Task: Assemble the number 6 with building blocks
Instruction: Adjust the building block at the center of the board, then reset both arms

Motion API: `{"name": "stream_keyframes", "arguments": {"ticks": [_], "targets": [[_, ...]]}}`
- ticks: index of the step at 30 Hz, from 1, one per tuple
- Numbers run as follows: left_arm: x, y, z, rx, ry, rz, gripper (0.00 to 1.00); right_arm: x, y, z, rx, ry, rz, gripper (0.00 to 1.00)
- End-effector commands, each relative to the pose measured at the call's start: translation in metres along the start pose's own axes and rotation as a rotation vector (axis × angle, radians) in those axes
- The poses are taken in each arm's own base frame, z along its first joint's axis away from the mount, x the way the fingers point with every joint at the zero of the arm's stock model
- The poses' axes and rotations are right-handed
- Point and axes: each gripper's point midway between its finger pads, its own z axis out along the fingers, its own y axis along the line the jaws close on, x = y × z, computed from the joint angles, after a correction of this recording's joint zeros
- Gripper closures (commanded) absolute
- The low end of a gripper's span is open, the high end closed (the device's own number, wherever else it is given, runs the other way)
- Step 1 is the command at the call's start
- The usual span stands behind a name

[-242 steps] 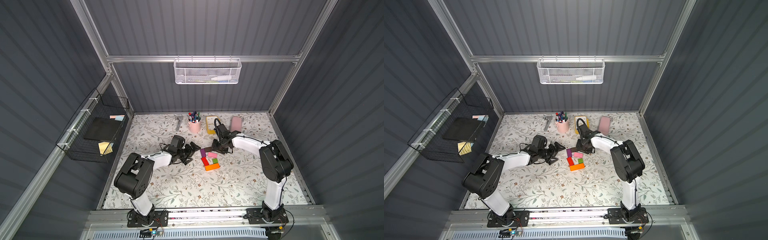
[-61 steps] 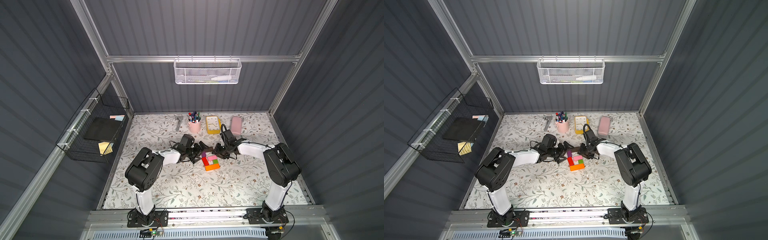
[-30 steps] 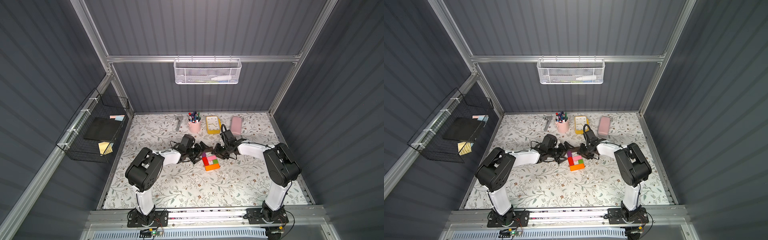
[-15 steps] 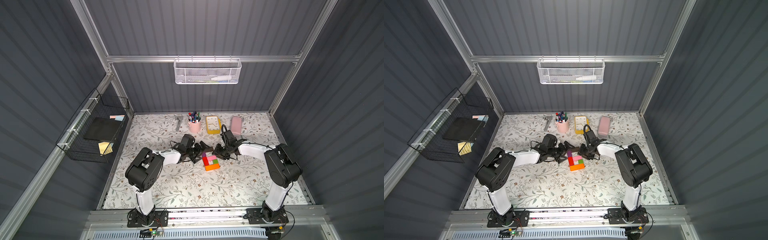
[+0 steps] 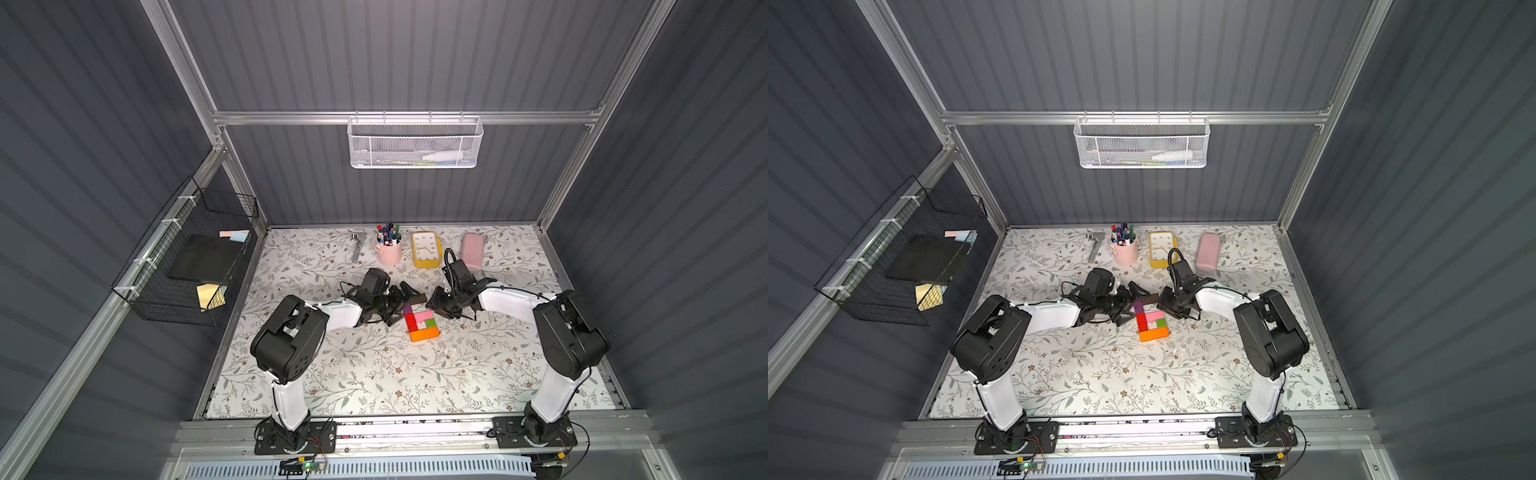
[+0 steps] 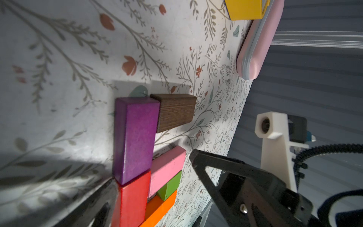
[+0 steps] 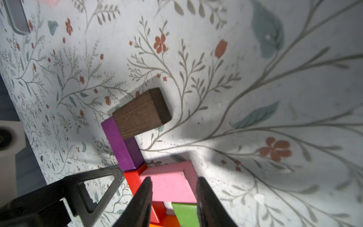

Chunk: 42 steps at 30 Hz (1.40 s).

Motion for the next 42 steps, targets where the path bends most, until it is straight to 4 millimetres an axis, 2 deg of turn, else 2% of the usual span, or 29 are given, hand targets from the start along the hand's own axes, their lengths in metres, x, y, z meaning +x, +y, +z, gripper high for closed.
{"name": "stream_keyframes", "arguments": {"ticks": [1, 6, 9, 12, 13, 14, 15, 16, 20, 23, 25, 28, 31, 35, 38, 42], "targets": [[0.003, -0.004, -0.006, -0.015, -0.012, 0.024, 0.01, -0.009, -0.004, -0.017, 0.040, -0.066, -0.003, 0.60], [0.008, -0.002, -0.022, -0.063, -0.017, 0.061, 0.01, -0.019, 0.010, -0.035, 0.009, -0.113, -0.031, 0.60], [0.009, -0.003, -0.036, -0.094, -0.042, 0.096, 0.01, -0.027, 0.018, -0.055, -0.008, -0.173, -0.051, 0.59], [0.005, -0.010, -0.062, -0.148, -0.106, 0.162, 0.01, -0.040, 0.023, -0.084, 0.008, -0.262, -0.084, 0.57], [0.002, -0.015, -0.073, -0.163, -0.139, 0.194, 0.01, -0.044, 0.026, -0.097, 0.009, -0.296, -0.105, 0.53], [-0.002, -0.019, -0.082, -0.180, -0.172, 0.213, 0.01, -0.048, 0.027, -0.109, 0.011, -0.332, -0.124, 0.42], [-0.005, -0.025, -0.094, -0.196, -0.208, 0.240, 0.01, -0.054, 0.026, -0.123, 0.028, -0.387, -0.134, 0.19], [-0.010, -0.030, -0.106, -0.220, -0.245, 0.270, 0.01, -0.059, 0.023, -0.139, 0.047, -0.446, -0.143, 0.02], [-0.025, -0.041, -0.153, -0.340, -0.381, 0.384, 0.01, -0.074, 0.015, -0.190, 0.113, -0.636, -0.212, 0.01], [-0.036, -0.041, -0.190, -0.425, -0.507, 0.436, 0.01, -0.082, 0.000, -0.225, 0.184, -0.755, -0.197, 0.01], [-0.041, -0.039, -0.216, -0.458, -0.603, 0.457, 0.01, -0.085, -0.009, -0.241, 0.228, -0.814, -0.184, 0.01], [-0.046, -0.033, -0.253, -0.471, -0.769, 0.457, 0.01, -0.090, -0.021, -0.256, 0.278, -0.890, -0.171, 0.01], [-0.049, -0.026, -0.279, -0.514, -0.880, 0.512, 0.01, -0.094, -0.035, -0.265, 0.339, -0.946, -0.152, 0.01], [-0.055, -0.013, -0.295, -0.636, -0.941, 0.573, 0.01, -0.099, -0.047, -0.268, 0.406, -1.000, -0.165, 0.01], [-0.062, -0.003, -0.294, -0.735, -0.948, 0.612, 0.01, -0.101, -0.061, -0.270, 0.467, -1.051, -0.151, 0.01], [-0.076, 0.019, -0.297, -0.917, -1.004, 0.584, 0.01, -0.095, -0.089, -0.274, 0.533, -1.163, -0.099, 0.01]]}}
